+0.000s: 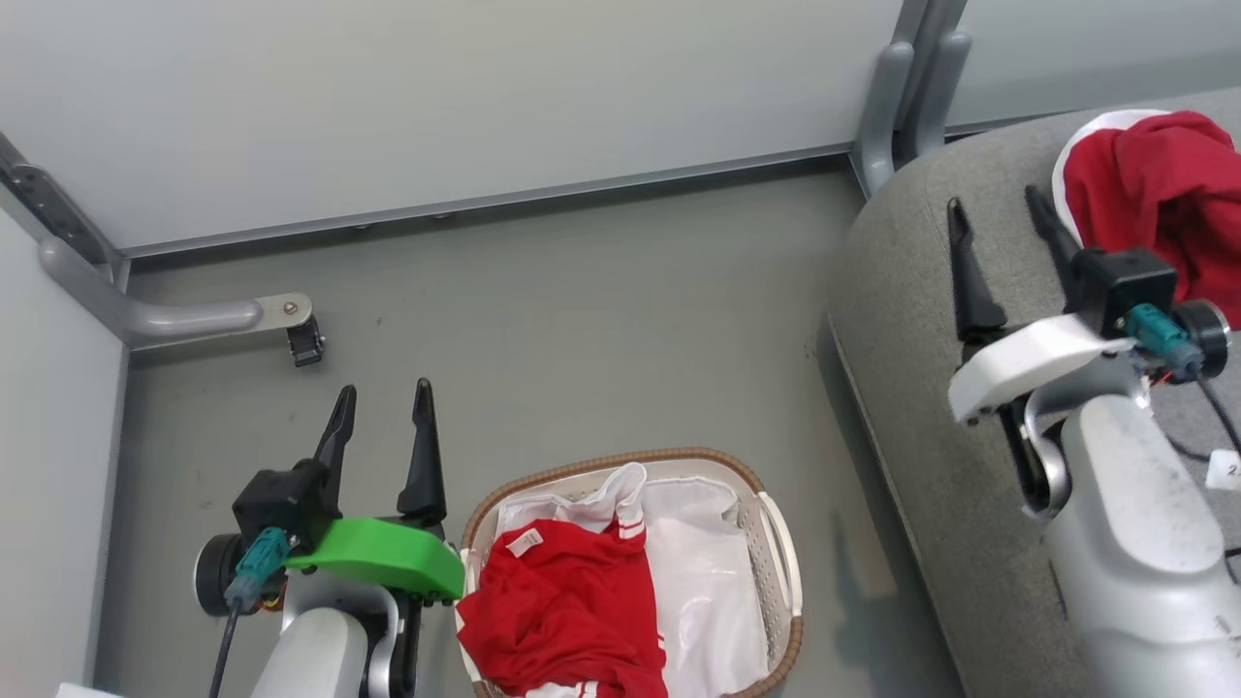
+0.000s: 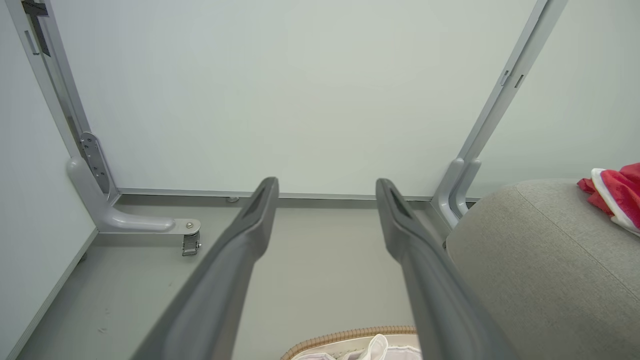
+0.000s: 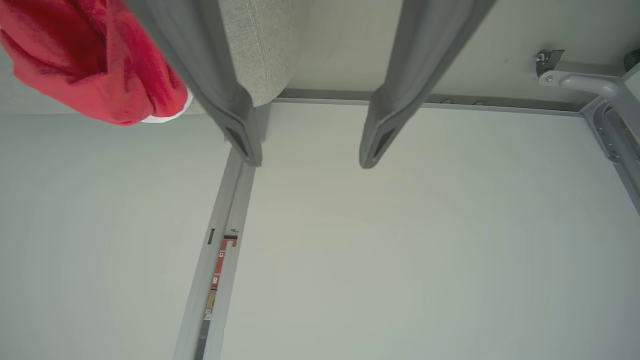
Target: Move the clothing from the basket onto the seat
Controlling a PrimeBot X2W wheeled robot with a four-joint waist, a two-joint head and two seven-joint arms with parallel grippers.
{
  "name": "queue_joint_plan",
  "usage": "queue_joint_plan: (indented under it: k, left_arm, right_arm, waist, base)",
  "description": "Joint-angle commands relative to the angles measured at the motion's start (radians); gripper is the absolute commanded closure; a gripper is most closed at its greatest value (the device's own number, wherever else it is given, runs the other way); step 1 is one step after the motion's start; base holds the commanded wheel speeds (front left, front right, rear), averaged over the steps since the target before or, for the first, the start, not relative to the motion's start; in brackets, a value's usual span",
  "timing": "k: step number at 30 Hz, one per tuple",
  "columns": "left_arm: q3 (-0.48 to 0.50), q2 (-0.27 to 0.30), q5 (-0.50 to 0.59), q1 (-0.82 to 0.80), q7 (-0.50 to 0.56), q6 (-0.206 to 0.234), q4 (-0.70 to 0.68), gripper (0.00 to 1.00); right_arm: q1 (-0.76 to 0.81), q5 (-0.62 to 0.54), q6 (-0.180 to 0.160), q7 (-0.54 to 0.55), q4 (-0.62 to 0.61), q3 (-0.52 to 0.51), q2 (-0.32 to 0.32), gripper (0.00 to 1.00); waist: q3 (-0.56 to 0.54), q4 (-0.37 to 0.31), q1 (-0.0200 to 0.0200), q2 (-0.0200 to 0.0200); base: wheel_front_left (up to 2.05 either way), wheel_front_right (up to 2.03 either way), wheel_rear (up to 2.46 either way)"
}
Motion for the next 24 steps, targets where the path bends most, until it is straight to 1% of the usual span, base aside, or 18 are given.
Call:
queue_joint_plan:
  k: [1,5,7,10,13,16,24]
  left_arm:
    - [0.022,-0.005,0.009,0.029,-0.001,-0.005,0.003,0.00]
    - [0.081,-0.012,0.019,0.080,-0.001,-0.017,0.005,0.00]
    - [0.098,-0.015,0.026,0.104,-0.001,-0.021,0.008,0.00]
    - [0.116,-0.018,0.026,0.137,-0.001,-0.028,0.007,0.00]
    - [0.126,-0.021,0.026,0.173,-0.001,-0.036,0.004,0.00]
    - [0.133,-0.022,0.025,0.195,-0.001,-0.036,-0.004,0.00]
    - [0.111,-0.022,-0.003,0.219,-0.001,-0.026,-0.013,0.00]
  right_arm:
    - [0.041,-0.005,-0.001,0.000,-0.018,-0.003,0.021,0.00]
    - [0.131,-0.012,-0.001,0.000,-0.078,-0.016,0.070,0.00]
    - [0.179,-0.023,-0.001,0.000,-0.112,-0.015,0.084,0.00]
    - [0.249,-0.024,-0.001,0.000,-0.157,-0.010,0.090,0.00]
    - [0.317,0.028,-0.001,0.000,-0.201,0.004,0.092,0.00]
    - [0.369,0.043,-0.001,0.000,-0.226,0.018,0.092,0.00]
    - [0.444,-0.011,-0.001,0.000,-0.226,0.033,0.093,0.00]
  waist:
    - [-0.033,0.031,0.0001,0.0000]
    - [-0.047,0.033,0.0001,0.0000]
    - [-0.056,0.032,0.0001,0.0000]
    - [-0.069,0.031,0.0001,0.0000]
    - [-0.081,0.029,0.0001,0.0000]
    - [-0.090,0.027,0.0001,0.0000]
    - [-0.107,0.034,0.0001,0.0000]
  base:
    - [0.00,0.00,0.00]
    - [0.00,0.00,0.00]
    - [0.00,0.00,0.00]
    - [0.00,0.00,0.00]
    - [0.00,0.00,0.00]
    - [0.00,0.00,0.00]
    - [0.00,0.00,0.00]
